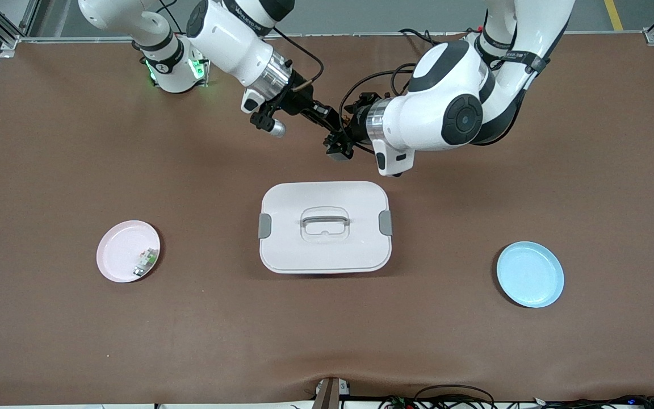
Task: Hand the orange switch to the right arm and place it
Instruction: 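Open the left gripper and release the switch to the right gripper, then carry the switch to the white plate while the left gripper withdraws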
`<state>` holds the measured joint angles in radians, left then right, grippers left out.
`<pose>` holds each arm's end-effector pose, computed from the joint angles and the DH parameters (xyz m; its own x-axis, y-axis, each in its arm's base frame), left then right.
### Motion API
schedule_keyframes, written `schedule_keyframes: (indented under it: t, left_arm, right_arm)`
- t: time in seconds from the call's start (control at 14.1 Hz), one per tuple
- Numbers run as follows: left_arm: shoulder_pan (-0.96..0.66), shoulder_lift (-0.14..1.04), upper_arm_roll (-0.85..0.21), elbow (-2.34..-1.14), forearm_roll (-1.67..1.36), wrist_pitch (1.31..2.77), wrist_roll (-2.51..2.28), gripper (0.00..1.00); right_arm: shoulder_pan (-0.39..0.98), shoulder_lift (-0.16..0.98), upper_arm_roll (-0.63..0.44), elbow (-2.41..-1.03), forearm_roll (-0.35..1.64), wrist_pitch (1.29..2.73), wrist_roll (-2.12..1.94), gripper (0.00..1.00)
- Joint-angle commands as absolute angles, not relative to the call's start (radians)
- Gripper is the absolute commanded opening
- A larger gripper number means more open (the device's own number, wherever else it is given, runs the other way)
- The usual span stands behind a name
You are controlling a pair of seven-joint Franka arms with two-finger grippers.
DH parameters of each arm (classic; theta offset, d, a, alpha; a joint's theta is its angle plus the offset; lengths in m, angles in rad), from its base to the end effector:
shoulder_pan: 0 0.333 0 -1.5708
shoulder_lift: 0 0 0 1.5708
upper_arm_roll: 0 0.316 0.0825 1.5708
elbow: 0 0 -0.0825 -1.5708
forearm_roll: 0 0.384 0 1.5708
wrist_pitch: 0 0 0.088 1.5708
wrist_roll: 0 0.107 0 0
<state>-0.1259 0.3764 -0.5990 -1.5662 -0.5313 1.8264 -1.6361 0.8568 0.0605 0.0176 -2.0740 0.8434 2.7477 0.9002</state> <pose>0.4949 -0.4258 0.4734 0.2999 0.7058 -0.6418 0.8505 -0.5026 -0.1553 0.4058 0.4382 0.4597 0.7877 -0.5377 -0.3005 -0.5851 -0.5004 -0.6382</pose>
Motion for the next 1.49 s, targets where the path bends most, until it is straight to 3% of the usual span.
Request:
schedule_keyframes:
  t: [0.0, 0.21, 0.64, 0.92, 1.42]
  left_arm:
    - [-0.129, 0.365, -0.595, -1.554, -0.526, 1.821, -1.661, 1.0]
    - [-0.117, 0.345, -0.594, -1.554, -0.496, 1.821, -1.681, 1.0]
    - [-0.112, 0.336, -0.592, -1.522, -0.41, 1.804, -1.706, 1.0]
    - [-0.089, 0.337, -0.584, -1.502, -0.299, 1.789, -1.695, 1.0]
    - [-0.045, 0.336, -0.583, -1.451, -0.14, 1.77, -1.629, 1.0]
  right_arm:
    - [0.821, 0.063, 0.015, -2.056, 0.853, 2.654, 0.781, 0.0]
    - [0.729, 0.037, 0.011, -2.066, 0.824, 2.437, 0.55, 0.0]
    - [0.569, -0.015, 0.009, -2.054, 0.389, 2.139, 0.338, 0.0]
    - [0.421, -0.021, 0.009, -2.054, 0.264, 2.027, -0.014, 0.0]
    - [0.206, 0.034, 0.011, -2.039, 0.039, 2.051, -0.541, 0.0]
